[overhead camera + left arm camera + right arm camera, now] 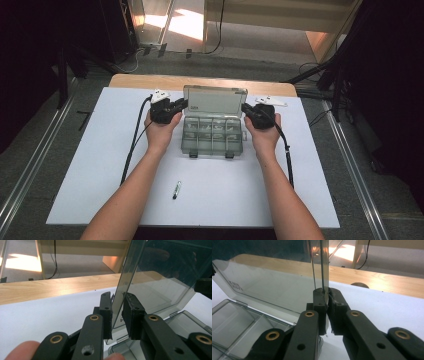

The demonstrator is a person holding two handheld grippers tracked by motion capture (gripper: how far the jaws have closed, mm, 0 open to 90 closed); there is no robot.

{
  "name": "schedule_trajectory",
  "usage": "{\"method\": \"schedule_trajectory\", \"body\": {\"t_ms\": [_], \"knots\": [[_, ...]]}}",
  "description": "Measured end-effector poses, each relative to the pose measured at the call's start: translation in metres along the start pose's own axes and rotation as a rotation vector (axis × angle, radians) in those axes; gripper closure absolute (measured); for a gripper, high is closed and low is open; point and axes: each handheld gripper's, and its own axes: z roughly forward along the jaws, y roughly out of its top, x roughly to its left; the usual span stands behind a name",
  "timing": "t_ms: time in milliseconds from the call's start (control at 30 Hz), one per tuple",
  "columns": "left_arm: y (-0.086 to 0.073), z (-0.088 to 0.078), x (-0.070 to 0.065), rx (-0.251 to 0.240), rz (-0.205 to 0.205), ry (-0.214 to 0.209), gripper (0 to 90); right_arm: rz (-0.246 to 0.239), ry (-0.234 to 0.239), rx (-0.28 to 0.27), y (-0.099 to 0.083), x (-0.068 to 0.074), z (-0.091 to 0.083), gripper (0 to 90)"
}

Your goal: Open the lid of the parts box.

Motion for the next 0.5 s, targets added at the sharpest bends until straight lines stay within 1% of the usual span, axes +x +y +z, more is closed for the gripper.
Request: {"method": "schedule_trajectory", "body": {"t_ms": [33,100,167,233,267,300,400,467,500], "knots": [[0.0,0.001,0.0,0.002,0.0,0.005,77.7,0.007,-0.004,-0.001,0.0,0.0,0.001,87.2],[-0.001,0.003,0.0,0.008,-0.006,0.015,78.7,-0.004,-0.027,0.0,0.001,0.003,0.001,87.6],[-0.002,0.005,0.001,0.023,-0.012,0.024,79.5,0.002,-0.037,0.01,0.002,0.004,0.002,87.8],[-0.004,0.008,0.002,0.042,-0.032,0.034,79.6,0.008,-0.037,0.014,0.004,0.003,0.004,87.8],[-0.005,0.01,0.003,0.049,-0.042,0.032,79.6,0.009,-0.038,0.016,0.004,0.003,0.005,87.9],[-0.006,0.011,0.003,0.054,-0.045,0.035,79.4,0.015,-0.037,0.019,0.005,0.002,0.005,87.9],[-0.008,0.014,0.003,0.063,-0.04,0.047,79.8,0.015,-0.04,0.033,0.007,0.001,0.008,88.0],[-0.008,0.015,0.004,0.069,-0.045,0.055,82.4,0.026,-0.032,0.039,0.009,-0.001,0.01,88.0],[-0.008,0.016,0.004,0.071,-0.038,0.062,82.8,0.034,-0.028,0.042,0.009,-0.002,0.011,87.9]]}}
